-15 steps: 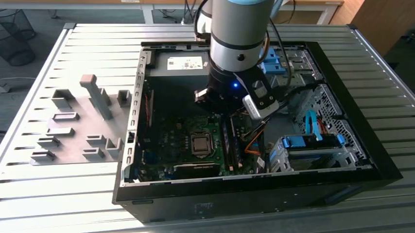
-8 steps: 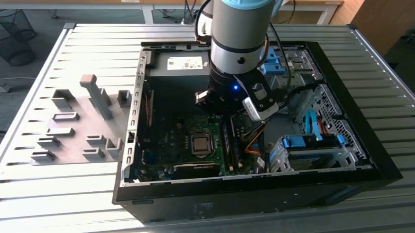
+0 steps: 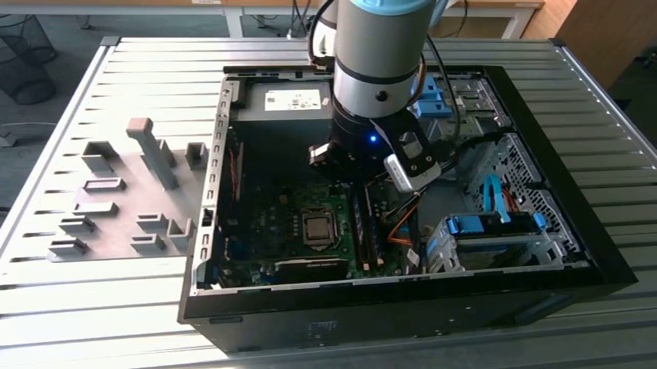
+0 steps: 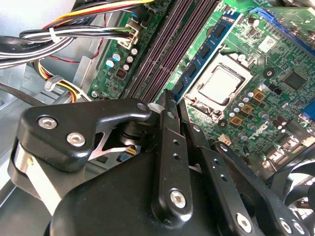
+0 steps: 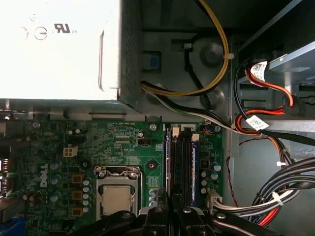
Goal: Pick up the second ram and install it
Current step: 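Insert the second ram into the second slot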
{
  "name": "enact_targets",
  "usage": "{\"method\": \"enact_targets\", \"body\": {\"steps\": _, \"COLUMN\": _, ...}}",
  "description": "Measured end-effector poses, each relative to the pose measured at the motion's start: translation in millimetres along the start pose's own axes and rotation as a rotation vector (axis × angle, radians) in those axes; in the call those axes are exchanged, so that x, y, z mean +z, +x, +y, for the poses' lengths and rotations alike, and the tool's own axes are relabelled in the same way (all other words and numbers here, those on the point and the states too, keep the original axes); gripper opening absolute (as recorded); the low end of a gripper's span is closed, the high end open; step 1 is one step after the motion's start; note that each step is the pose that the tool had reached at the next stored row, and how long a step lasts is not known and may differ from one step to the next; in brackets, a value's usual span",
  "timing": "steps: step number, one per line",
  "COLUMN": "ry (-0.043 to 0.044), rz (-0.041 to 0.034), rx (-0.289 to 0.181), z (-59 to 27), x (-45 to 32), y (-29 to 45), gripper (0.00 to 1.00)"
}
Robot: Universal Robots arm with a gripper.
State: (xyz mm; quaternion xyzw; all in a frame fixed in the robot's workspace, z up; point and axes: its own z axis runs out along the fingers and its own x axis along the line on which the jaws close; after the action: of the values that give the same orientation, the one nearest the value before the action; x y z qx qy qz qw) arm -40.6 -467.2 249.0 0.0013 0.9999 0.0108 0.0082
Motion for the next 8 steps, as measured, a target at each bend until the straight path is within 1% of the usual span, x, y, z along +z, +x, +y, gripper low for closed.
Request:
{"method": "enact_targets", "body": {"steps": 2, "ry": -0.0001, "rz": -0.0001, "rx": 0.0, "z": 0.0, "x": 0.1, "y": 0.0, "gripper": 0.14}}
{"method": "enact_targets", "body": {"steps": 3, "ry": -0.0002, "rz": -0.0001, "rx": 0.002, "z": -4.3, "x": 1.4, "y": -0.5, "gripper": 0.14}}
{"method": "enact_targets", "body": {"steps": 5, "ry": 0.0, "rz": -0.0001, "rx": 0.004, "z": -6.7, "x": 2.1, "y": -0.5, "gripper": 0.14}}
{"method": "enact_targets", "body": {"steps": 8, "ry": 0.0, "rz": -0.0001, "rx": 0.005, "z": -6.9, "x": 2.7, "y": -0.5, "gripper": 0.14}}
